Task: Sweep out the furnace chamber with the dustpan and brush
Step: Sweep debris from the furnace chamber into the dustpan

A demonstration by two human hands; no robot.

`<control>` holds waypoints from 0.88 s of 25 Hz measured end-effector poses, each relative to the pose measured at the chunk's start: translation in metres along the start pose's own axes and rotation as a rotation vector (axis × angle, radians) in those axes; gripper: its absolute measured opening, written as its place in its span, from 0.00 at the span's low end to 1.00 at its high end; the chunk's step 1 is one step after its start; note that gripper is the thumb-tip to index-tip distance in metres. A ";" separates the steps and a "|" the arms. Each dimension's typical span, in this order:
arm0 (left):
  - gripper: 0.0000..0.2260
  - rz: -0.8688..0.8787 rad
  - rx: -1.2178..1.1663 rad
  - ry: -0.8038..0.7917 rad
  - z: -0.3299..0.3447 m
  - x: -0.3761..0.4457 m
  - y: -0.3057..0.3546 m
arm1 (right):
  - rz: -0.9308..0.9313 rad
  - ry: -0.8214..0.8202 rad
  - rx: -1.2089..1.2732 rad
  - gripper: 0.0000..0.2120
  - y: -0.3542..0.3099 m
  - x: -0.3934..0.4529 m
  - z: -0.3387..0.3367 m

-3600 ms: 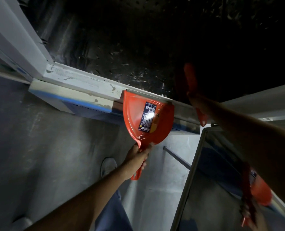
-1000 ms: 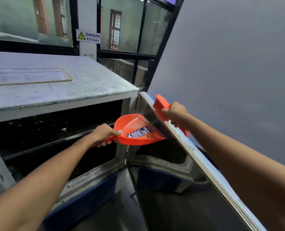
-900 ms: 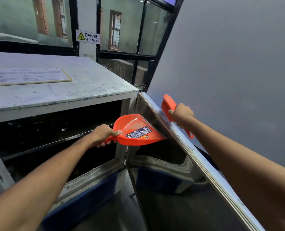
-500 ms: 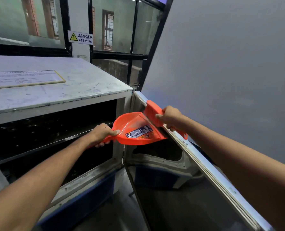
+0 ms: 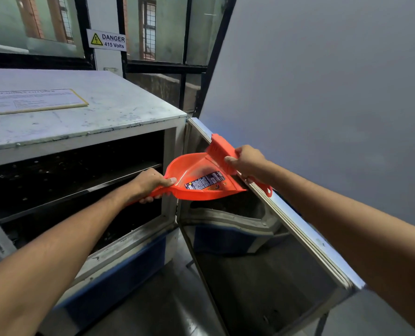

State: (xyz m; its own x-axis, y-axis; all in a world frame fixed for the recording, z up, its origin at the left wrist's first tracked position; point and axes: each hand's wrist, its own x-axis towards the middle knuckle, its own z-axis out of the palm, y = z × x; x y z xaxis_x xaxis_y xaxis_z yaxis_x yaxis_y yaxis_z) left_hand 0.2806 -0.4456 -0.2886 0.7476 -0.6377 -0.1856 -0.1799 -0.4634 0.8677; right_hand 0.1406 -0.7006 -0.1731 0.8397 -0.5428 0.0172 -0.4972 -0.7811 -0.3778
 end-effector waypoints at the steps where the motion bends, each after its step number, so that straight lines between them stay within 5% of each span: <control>1: 0.28 0.005 0.004 -0.005 0.001 -0.002 0.001 | 0.014 0.038 0.023 0.16 0.004 -0.003 -0.005; 6: 0.26 0.010 0.006 -0.002 0.012 -0.013 0.004 | 0.136 0.134 -0.168 0.19 0.028 -0.029 -0.001; 11: 0.25 -0.001 0.017 0.002 0.022 -0.024 0.008 | 0.055 0.006 -0.027 0.18 0.015 -0.034 0.001; 17: 0.24 -0.004 0.022 0.010 0.034 -0.041 0.012 | 0.157 0.140 -0.099 0.21 0.041 -0.052 -0.008; 22: 0.25 -0.002 0.028 0.010 0.043 -0.055 0.018 | 0.054 -0.040 0.029 0.17 0.028 -0.061 -0.004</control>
State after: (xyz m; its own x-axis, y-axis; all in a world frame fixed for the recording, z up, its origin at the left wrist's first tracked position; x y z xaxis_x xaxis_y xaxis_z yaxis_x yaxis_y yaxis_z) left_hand 0.2090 -0.4450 -0.2830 0.7544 -0.6306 -0.1823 -0.1965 -0.4819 0.8539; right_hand 0.0746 -0.6908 -0.1815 0.8202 -0.5706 -0.0403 -0.5357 -0.7414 -0.4043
